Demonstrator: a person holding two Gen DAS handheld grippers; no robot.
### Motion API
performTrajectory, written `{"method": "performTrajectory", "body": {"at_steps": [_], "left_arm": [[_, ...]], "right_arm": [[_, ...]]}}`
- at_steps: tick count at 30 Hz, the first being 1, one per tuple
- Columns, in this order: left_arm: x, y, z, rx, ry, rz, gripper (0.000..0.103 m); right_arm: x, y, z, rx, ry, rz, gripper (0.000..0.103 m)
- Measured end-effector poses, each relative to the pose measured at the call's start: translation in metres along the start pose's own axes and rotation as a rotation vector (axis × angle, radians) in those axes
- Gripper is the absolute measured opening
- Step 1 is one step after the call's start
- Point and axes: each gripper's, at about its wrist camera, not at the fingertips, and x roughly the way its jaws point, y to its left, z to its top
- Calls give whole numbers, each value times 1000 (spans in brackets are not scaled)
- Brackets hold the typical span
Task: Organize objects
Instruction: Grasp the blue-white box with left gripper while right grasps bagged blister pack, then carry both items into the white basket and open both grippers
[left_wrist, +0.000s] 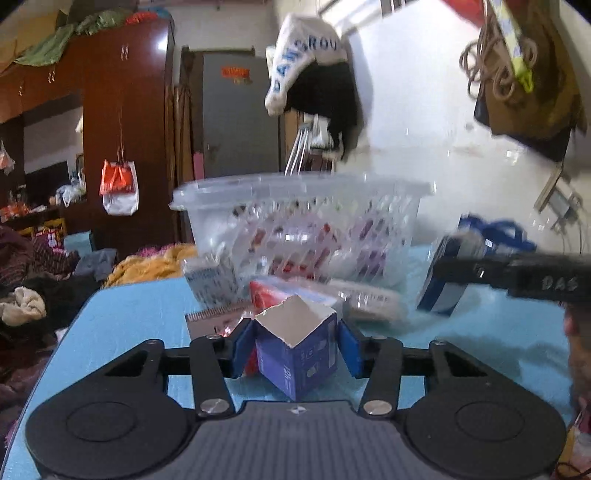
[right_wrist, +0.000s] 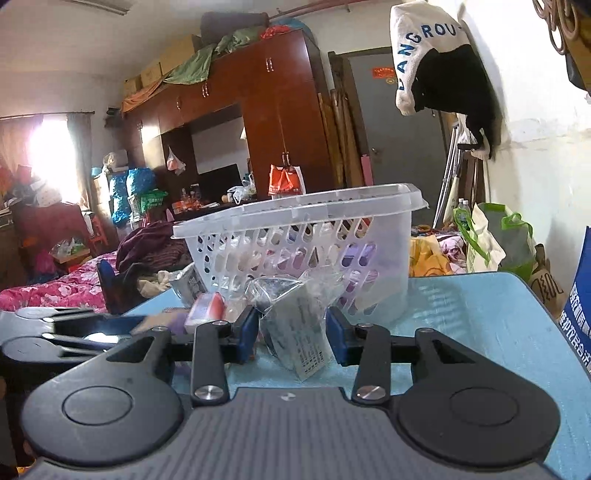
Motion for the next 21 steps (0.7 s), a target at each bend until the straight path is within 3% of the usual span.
{"method": "performTrajectory", "body": {"at_steps": [10, 12, 14, 17, 21], "left_arm": [[-9, 5, 0, -21, -88, -24, 53], [-12, 9, 0, -50, -107, -53, 53], [-14, 13, 7, -74, -132, -130, 53], [-20, 19, 37, -105, -195, -220, 53], [-3, 28, 106, -134, -249, -226, 54]], "right_arm": [[-1, 11, -7, -70, -14, -72, 44], [-4, 11, -3, -59, -15, -58, 44], [-11, 15, 7, -80, -43, -62, 44], [-21, 24, 41, -158, -123, -78, 44], [-5, 20, 102, -192, -196, -78, 44]]}}
